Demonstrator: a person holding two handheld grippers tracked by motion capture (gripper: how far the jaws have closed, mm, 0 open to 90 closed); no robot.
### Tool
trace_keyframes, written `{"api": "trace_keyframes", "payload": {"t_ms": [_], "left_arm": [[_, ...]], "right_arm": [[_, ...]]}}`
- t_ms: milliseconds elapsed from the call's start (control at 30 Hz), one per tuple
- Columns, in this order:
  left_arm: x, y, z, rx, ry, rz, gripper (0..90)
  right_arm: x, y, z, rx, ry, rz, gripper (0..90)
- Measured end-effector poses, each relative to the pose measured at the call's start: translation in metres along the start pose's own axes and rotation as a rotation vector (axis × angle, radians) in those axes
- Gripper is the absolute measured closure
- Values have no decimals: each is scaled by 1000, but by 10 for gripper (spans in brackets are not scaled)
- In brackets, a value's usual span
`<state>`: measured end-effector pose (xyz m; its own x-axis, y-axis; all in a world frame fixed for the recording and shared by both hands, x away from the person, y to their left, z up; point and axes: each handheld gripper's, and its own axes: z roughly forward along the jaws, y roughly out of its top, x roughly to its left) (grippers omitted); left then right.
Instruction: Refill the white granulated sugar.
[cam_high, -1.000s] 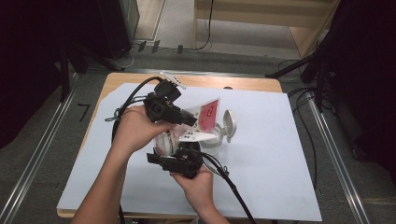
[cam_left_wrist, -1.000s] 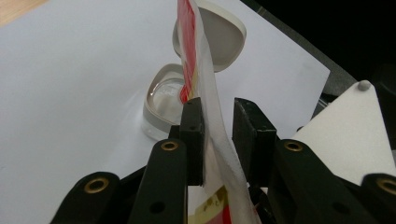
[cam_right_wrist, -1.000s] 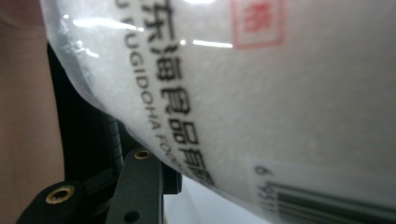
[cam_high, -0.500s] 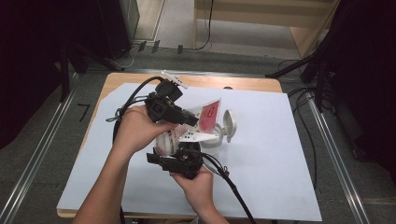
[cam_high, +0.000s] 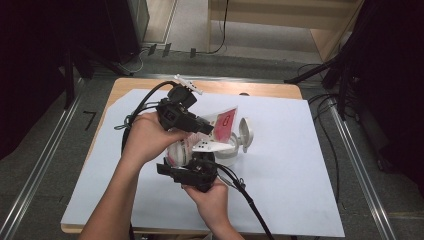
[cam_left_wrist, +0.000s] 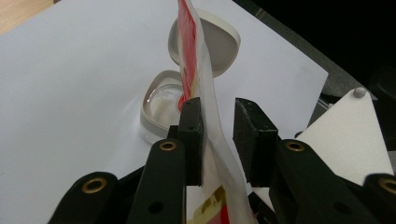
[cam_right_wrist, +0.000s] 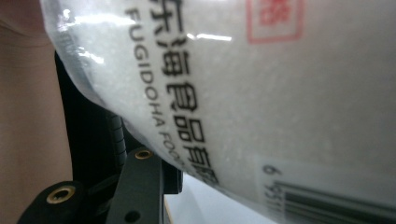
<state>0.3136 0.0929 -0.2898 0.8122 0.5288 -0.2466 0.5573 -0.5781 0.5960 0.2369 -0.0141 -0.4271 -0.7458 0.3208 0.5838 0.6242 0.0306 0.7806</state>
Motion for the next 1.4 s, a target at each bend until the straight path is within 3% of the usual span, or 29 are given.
{"api": "trace_keyframes", "payload": {"t_ms": [433, 767, 1400], "left_arm": [[-3, 0, -1, 0, 8, 5, 736], [-5, 0, -5, -26, 32, 2, 734], [-5, -1, -8, -18, 44, 4, 733]], "right_arm": [[1, 0, 0, -5, 4, -2, 613], [0, 4, 3, -13, 20, -16, 617], [1, 5, 7, -9, 38, -9, 616]]}}
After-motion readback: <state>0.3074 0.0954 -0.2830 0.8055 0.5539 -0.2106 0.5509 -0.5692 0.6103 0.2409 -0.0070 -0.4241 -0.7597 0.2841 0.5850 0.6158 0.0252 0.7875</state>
